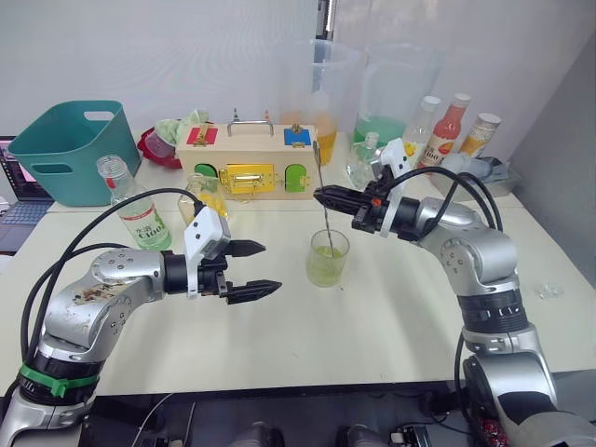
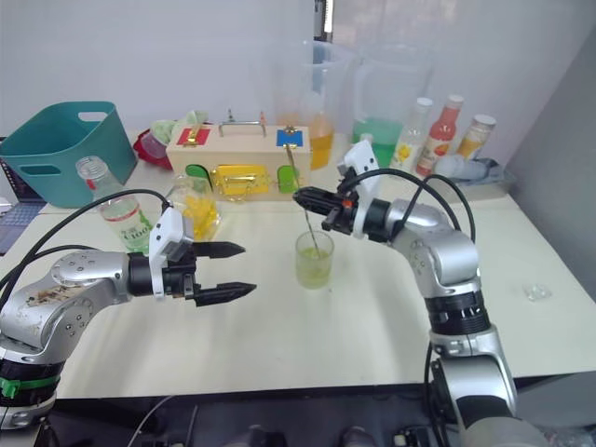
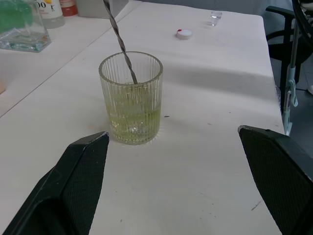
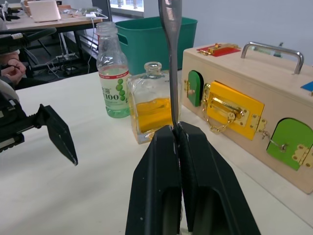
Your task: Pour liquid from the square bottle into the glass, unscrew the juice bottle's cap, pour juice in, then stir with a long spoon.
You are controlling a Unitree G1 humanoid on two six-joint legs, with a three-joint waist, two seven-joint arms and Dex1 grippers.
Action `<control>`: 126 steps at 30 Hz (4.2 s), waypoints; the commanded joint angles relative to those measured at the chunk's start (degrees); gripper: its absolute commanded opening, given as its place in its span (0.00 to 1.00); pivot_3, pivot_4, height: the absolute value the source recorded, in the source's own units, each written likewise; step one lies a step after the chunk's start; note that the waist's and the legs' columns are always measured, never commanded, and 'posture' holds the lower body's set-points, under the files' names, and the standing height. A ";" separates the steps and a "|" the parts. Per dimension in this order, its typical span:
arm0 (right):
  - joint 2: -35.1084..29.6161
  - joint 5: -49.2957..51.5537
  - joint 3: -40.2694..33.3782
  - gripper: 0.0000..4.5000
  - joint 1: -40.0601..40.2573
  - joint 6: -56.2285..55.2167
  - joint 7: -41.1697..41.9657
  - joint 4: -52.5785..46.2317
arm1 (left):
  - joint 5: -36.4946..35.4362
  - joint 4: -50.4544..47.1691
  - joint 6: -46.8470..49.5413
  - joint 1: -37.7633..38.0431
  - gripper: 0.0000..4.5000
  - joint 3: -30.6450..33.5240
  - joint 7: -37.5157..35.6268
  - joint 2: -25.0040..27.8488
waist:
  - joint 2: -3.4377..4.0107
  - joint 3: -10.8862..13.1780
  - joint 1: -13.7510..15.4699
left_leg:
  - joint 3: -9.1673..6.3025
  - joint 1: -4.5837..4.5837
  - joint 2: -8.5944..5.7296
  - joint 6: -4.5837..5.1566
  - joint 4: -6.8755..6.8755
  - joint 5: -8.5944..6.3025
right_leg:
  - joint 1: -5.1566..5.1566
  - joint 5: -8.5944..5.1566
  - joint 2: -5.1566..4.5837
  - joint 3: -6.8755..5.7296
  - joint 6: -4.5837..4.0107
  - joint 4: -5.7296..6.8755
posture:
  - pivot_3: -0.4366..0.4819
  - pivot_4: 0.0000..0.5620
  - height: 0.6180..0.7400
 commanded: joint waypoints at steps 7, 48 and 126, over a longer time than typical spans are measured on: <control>0.42 -2.00 -2.03 0.00 -1.31 -5.44 -1.49 -0.96 | 0.62 -0.28 -2.22 -0.99 0.99 -0.03 -0.47 -0.22 | 0.00 0.00 -0.08 | 0.01 0.00 0.01 -0.03 -0.02 0.02 | -0.02 0.00 0.01 0.00 0.00 0.00 | 0.48 0.27 1.00; -1.84 7.68 -6.72 0.00 1.62 0.34 -1.15 -5.11 | 2.04 0.89 -4.55 -0.70 0.99 -0.75 -1.72 -1.56 | 0.01 0.00 0.21 | -0.01 0.00 0.03 0.19 -0.01 0.15 | 0.00 0.00 0.00 0.01 -0.02 -0.02 | 0.48 0.27 1.00; -20.26 -14.95 15.14 0.00 -16.59 32.74 4.29 43.76 | -2.01 -5.90 -9.41 12.59 0.99 10.43 1.07 0.27 | 0.02 0.01 -0.18 | 0.40 -0.14 0.12 0.01 -0.03 0.02 | -0.50 0.04 -0.04 0.40 -0.12 -0.04 | 0.48 0.27 1.00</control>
